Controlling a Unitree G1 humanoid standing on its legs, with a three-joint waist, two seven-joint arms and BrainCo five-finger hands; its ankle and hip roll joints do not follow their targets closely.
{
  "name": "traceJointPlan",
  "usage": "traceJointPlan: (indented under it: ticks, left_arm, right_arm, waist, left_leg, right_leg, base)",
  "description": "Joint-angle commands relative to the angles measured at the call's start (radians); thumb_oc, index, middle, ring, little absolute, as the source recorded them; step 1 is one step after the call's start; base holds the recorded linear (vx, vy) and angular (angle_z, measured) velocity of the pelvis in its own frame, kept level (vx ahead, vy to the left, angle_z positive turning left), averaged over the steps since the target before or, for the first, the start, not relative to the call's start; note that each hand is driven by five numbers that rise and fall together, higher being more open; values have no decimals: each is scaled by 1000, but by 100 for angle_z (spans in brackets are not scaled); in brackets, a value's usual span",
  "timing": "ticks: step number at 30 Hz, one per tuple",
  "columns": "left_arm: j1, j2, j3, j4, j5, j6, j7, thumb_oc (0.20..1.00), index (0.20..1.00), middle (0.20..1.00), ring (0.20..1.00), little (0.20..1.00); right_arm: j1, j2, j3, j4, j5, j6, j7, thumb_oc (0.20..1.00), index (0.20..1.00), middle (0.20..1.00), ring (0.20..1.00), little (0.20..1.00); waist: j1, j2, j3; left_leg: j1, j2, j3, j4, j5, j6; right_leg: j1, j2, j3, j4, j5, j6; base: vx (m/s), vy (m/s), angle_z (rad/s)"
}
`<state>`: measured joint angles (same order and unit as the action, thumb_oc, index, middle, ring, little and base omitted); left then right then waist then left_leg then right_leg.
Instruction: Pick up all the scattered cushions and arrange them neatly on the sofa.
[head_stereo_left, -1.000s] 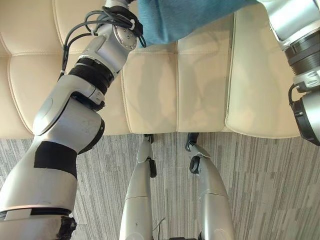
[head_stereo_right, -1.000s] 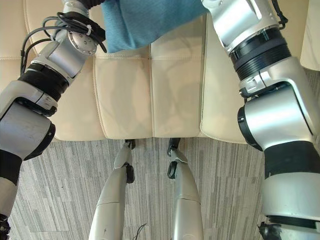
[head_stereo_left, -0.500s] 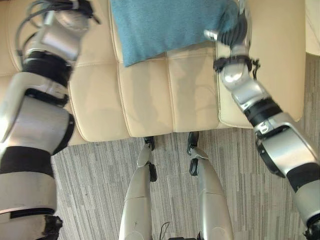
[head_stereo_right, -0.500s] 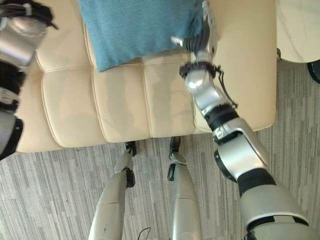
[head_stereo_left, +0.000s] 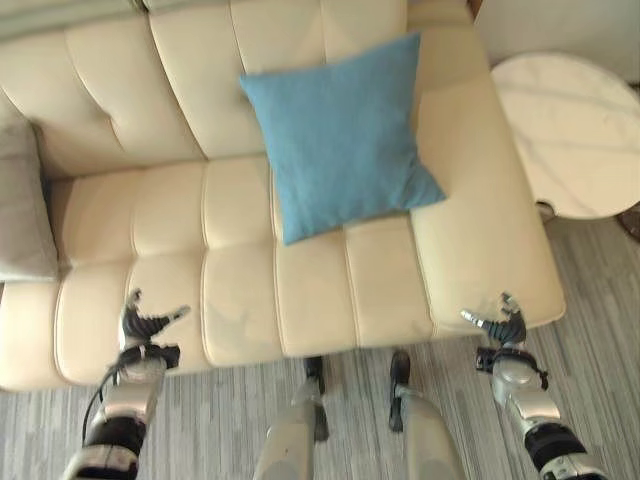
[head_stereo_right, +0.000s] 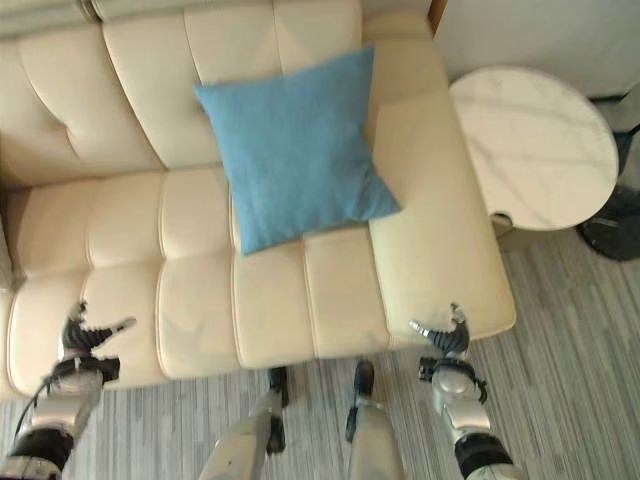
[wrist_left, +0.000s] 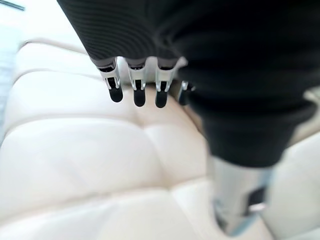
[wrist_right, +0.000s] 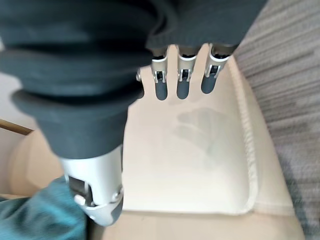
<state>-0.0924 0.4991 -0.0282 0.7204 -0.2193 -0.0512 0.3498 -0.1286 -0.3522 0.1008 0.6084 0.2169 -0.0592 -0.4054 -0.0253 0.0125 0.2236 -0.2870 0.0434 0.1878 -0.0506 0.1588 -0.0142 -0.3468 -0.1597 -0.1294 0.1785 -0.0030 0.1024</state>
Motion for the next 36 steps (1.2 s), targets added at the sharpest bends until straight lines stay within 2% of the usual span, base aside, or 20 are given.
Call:
traceJointPlan:
  ticks: [1,2,7,19,24,28,31,36]
  left_arm:
    - [-86,1,-1,9,-26,-65,-56,1000,1000,1000,1000,1000]
    - [-41,-40,1,25,-42,-62,-85,1000,1000,1000,1000,1000]
    - [48,-107,0,94,-39,-46,-140,1000,1000,1000,1000,1000]
    - [106,-170,-38,190,7,-20,-200,1000,1000,1000,1000,1000]
    - [109,-164,-68,171,73,-12,-199,1000,1000,1000,1000,1000]
    - [99,-154,-79,161,97,-6,-187,1000,1000,1000,1000,1000]
    - [73,-142,-73,171,96,-7,-174,1000,1000,1000,1000,1000]
    - [85,-138,-75,189,98,-1,-186,1000,1000,1000,1000,1000]
  right_arm:
    - [-73,-9,-4,19,-24,-36,44,1000,1000,1000,1000,1000]
    - [-49,-3,0,61,-35,-26,74,1000,1000,1000,1000,1000]
    - [-5,16,4,172,-29,-2,152,1000,1000,1000,1000,1000]
    - [50,55,39,298,-34,24,239,1000,1000,1000,1000,1000]
    - [71,60,51,265,-55,21,239,1000,1000,1000,1000,1000]
    - [88,67,45,209,-48,19,227,1000,1000,1000,1000,1000]
    - [83,83,49,188,-33,14,222,1000,1000,1000,1000,1000]
    - [98,83,44,194,0,3,225,1000,1000,1000,1000,1000]
  waist:
    - [-34,-35,-33]
    - [-34,-33,-52]
    - [-28,-36,-103]
    - [-12,-56,-165]
    - [-11,-68,-157]
    - [-20,-79,-108]
    - [-23,-75,-71]
    - [-8,-50,-78]
  left_leg:
    - [53,0,-13,28,-135,-28]
    - [100,0,-7,0,-126,-29]
    - [189,0,5,-29,-137,-25]
    - [294,-12,5,-37,-173,-18]
    - [303,-20,-2,-37,-177,-9]
    - [288,-21,8,-37,-172,-3]
    - [256,-5,31,-37,-153,-1]
    - [224,17,70,-37,-125,7]
  right_leg:
    - [100,-26,-23,-178,79,68]
    - [138,-22,-25,-197,83,71]
    - [221,-14,-21,-229,78,75]
    - [333,-15,-25,-256,59,82]
    - [335,-22,-28,-245,55,86]
    - [291,-29,-18,-198,65,91]
    - [228,-21,-21,-153,84,99]
    - [265,6,-14,-11,-35,56]
  base:
    - [11,45,-11]
    - [10,45,-10]
    - [25,37,-8]
    - [6,29,-4]
    - [-34,66,-2]
    - [-121,27,0]
    - [-243,-27,-15]
    - [-165,12,-31]
